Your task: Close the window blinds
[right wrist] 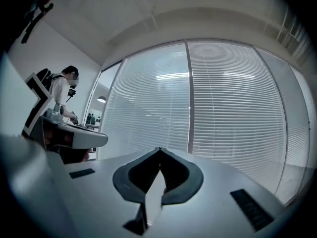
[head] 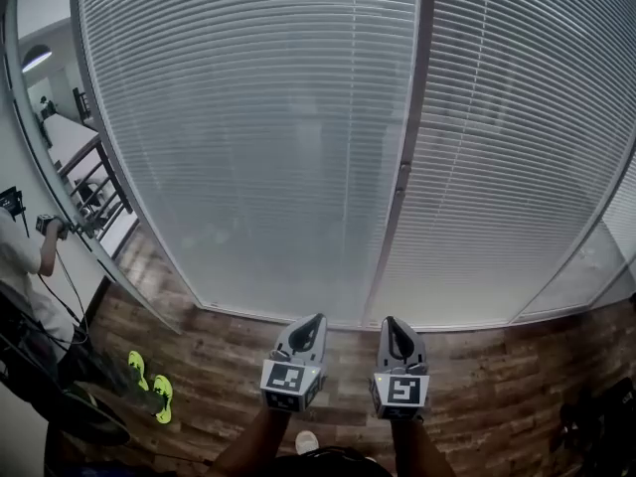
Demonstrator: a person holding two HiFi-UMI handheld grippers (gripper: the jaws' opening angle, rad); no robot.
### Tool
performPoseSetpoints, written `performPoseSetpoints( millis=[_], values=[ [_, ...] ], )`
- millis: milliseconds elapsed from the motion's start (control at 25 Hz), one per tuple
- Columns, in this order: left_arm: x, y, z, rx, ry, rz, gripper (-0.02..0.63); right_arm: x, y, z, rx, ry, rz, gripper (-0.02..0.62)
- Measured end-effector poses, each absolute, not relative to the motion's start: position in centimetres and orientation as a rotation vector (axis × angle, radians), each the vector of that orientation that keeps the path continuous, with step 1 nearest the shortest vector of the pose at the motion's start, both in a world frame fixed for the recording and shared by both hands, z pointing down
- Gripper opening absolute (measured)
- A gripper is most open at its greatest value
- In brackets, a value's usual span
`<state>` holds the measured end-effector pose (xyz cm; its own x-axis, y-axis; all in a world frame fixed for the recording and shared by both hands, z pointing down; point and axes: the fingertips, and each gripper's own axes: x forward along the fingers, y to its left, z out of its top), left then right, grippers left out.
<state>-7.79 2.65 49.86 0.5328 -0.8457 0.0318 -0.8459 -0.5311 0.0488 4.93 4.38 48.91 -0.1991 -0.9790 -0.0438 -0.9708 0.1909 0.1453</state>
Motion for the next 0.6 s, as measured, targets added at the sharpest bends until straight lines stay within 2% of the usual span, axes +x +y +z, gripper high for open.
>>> performPoseSetpoints(
  millis=[320, 600],
  values=[
    [-5.2, 7.1, 49.3, 2.695, -1.532, 0.013, 0.000, 7.7, 8.7, 49.2, 1.947, -2.383, -0.223, 0.003],
    [-6.8, 9.0, 49.0, 2.626, -1.625, 0.026, 0.000, 8.0, 11.1, 48.4, 1.939, -2.405, -0.241, 0.003]
  ],
)
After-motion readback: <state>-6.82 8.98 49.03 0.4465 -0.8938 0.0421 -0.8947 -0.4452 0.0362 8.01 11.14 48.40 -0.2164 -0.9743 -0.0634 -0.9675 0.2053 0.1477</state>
